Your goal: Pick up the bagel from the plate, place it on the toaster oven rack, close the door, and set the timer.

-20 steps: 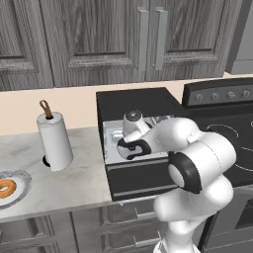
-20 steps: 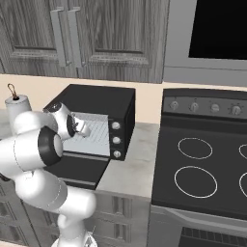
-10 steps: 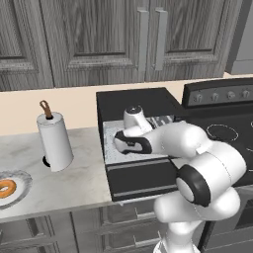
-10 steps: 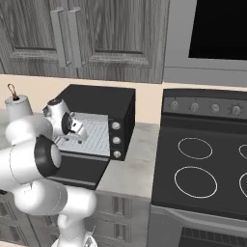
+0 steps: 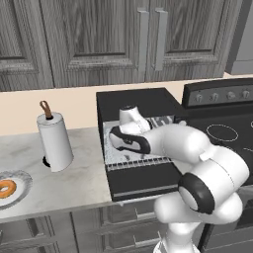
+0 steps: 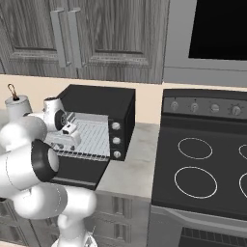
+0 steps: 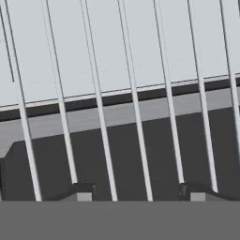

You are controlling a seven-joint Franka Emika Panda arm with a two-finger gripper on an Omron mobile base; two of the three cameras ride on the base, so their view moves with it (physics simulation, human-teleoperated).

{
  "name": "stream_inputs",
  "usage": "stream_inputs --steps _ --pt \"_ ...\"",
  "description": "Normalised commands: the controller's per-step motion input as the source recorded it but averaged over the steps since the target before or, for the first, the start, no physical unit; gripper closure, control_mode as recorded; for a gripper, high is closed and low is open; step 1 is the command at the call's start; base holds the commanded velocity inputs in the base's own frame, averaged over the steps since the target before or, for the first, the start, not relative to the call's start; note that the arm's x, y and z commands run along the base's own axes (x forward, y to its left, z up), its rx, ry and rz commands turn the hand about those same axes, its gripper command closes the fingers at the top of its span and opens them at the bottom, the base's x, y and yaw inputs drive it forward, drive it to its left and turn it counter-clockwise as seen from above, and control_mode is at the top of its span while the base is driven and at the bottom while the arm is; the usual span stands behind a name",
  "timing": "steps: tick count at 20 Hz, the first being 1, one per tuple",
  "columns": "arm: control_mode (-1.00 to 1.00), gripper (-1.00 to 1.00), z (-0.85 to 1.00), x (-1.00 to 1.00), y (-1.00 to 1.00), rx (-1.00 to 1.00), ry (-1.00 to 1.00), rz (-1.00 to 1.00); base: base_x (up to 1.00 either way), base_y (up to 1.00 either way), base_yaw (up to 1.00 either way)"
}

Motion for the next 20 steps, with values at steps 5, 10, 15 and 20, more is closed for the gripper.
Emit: stream_inputs --steps 5,10,15,20 --pt "-1.00 -1.00 -0.33 -1.00 0.15 -0.02 -0.06 0.00 0.00 0.00 0.00" --pt "-1.00 -1.00 0.40 -1.00 0.32 0.00 -0.27 0.00 0.00 0.00 0.00" --pt "-1.00 -1.00 0.54 -0.95 0.59 0.00 -0.17 0.04 0.00 0.00 0.00" --pt "-1.00 -1.00 0.57 -0.59 0.84 0.04 0.00 0.08 0.00 0.00 0.00"
